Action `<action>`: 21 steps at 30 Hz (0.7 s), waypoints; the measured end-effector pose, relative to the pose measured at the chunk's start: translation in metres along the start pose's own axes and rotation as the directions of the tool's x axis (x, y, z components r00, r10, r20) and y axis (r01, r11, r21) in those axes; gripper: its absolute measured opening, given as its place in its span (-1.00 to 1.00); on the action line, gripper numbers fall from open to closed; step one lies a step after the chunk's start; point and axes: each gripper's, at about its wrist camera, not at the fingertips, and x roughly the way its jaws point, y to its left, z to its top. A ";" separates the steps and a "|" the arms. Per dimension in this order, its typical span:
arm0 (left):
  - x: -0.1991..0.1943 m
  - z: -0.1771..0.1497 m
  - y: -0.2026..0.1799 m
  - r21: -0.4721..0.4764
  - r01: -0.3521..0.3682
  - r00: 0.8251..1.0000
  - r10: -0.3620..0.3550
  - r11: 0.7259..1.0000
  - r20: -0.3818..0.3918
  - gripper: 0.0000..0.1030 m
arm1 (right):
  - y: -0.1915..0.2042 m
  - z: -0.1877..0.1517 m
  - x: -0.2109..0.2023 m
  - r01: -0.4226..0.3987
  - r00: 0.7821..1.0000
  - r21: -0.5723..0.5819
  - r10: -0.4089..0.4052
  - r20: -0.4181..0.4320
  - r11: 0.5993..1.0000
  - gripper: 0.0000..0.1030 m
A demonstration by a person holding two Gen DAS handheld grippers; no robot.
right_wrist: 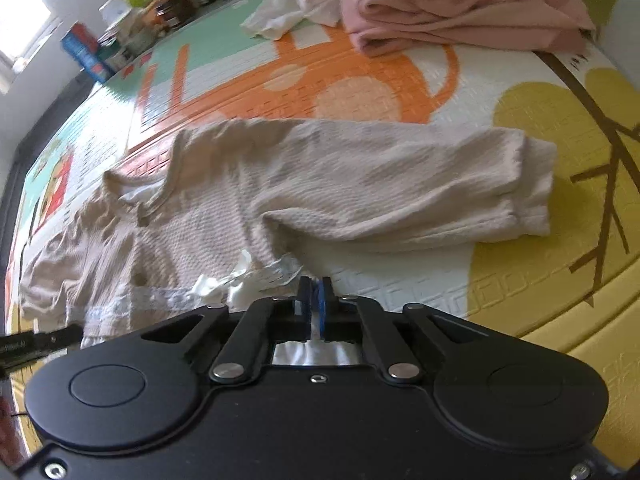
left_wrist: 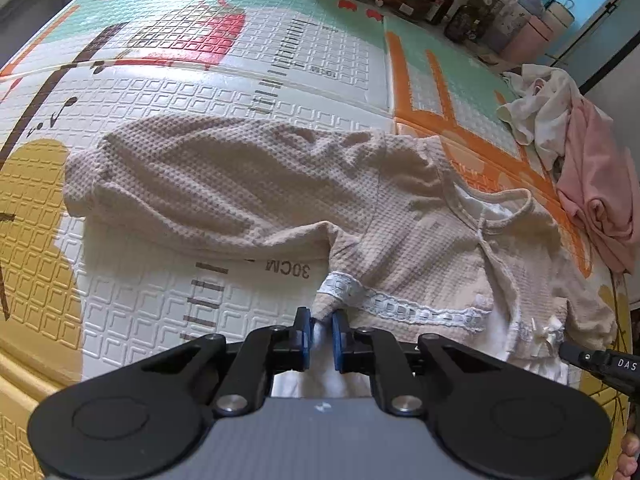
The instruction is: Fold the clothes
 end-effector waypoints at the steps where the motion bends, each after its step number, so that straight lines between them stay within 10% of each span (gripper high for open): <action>1: 0.000 0.001 0.001 -0.004 -0.003 1.000 0.003 1.000 -0.001 -0.77 | -0.003 0.001 0.001 0.015 1.000 0.001 -0.015 0.002 1.000 -1.00; 21: -0.047 -0.004 -0.040 0.108 0.061 0.994 -0.071 0.992 0.087 -0.40 | 0.034 0.006 -0.043 -0.220 0.973 -0.087 0.225 0.051 0.972 -0.96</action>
